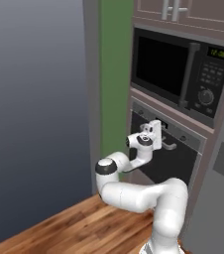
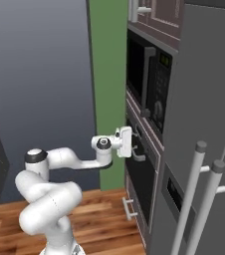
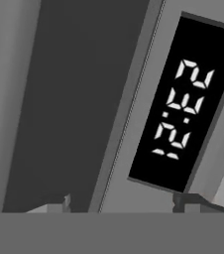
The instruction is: Take the baked cake out of the oven and place it on the plate for cooling. Then close the oven door.
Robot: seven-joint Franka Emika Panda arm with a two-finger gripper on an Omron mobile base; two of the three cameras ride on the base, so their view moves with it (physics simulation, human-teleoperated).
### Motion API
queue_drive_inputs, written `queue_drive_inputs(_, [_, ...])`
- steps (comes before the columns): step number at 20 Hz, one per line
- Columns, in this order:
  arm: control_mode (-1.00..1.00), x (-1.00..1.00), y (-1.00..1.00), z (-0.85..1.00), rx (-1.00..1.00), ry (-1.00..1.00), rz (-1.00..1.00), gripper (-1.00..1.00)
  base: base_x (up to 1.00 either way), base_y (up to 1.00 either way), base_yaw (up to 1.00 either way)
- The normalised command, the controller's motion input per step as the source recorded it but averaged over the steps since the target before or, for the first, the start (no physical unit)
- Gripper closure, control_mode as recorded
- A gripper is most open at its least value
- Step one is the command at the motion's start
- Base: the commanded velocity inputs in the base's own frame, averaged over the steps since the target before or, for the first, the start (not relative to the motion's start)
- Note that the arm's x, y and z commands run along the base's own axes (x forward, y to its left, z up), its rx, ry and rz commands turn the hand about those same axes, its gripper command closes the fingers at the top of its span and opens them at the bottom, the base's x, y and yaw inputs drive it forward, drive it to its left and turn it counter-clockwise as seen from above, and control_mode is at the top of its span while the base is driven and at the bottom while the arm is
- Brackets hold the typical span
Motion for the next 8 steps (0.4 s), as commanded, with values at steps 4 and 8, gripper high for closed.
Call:
queue_drive_inputs(4, [-1.00, -0.06, -0.29, -0.22, 0.00, -0.25, 0.10, -1.00, 0.00, 0.00, 0.00])
queue_drive_inputs(8, [-1.00, -0.17, -0.03, 0.00, 0.00, -0.19, 0.13, -1.00, 0.00, 0.00, 0.00])
